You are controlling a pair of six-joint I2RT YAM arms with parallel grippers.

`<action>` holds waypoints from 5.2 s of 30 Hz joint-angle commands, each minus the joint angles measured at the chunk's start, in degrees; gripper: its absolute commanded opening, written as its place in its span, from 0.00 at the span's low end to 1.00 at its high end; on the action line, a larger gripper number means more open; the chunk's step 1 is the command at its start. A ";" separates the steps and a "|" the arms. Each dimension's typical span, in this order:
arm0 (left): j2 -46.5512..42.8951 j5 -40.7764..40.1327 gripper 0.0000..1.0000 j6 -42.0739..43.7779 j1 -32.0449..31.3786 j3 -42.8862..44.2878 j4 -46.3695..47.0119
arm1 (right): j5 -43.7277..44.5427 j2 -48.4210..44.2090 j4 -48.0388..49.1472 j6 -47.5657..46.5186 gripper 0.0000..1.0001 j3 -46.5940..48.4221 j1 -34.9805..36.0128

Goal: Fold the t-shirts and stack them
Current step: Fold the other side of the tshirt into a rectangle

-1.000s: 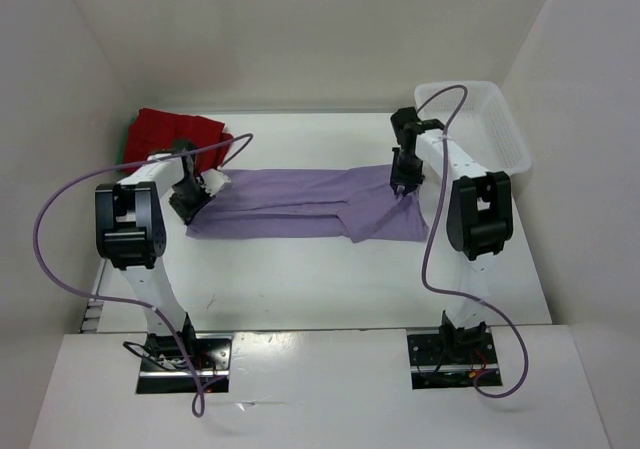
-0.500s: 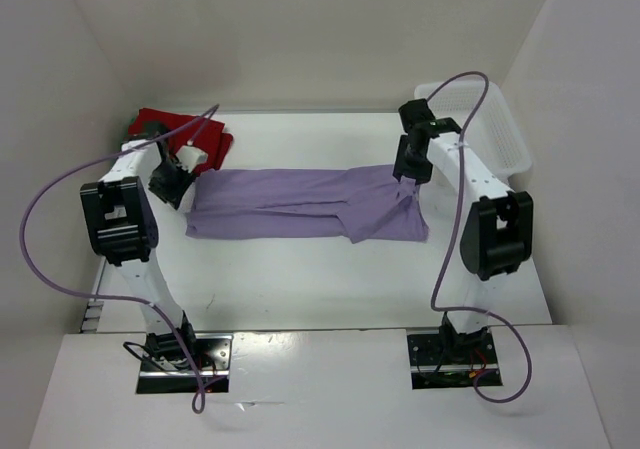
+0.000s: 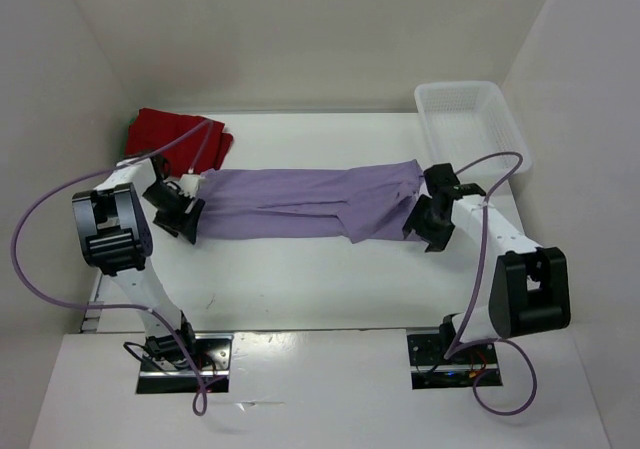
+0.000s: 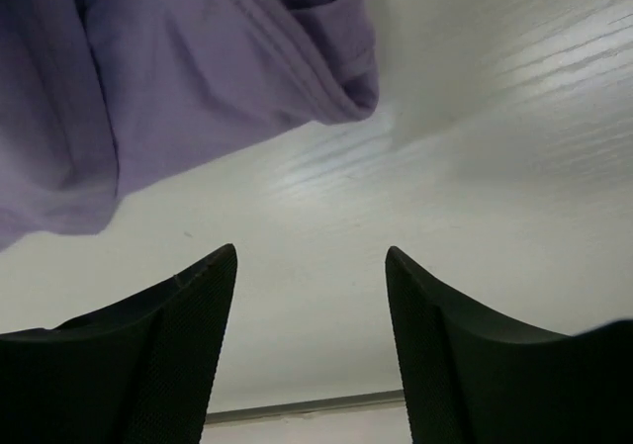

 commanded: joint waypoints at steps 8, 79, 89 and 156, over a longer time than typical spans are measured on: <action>3.33 11.04 1.00 -9.25 -0.06 0.68 7.64 | -8.80 5.77 17.69 2.54 0.73 -2.56 -9.92; -17.50 -13.30 0.17 10.86 0.56 -21.20 -6.59 | -0.99 -20.40 -28.45 10.80 0.45 6.75 2.56; -15.74 -17.78 0.40 7.17 0.56 -19.89 -5.27 | -9.33 -20.96 -13.62 14.66 0.50 -1.85 6.69; -14.00 -1.69 1.00 9.90 -79.33 -6.18 23.10 | -11.71 -4.33 4.95 4.74 0.45 1.13 1.17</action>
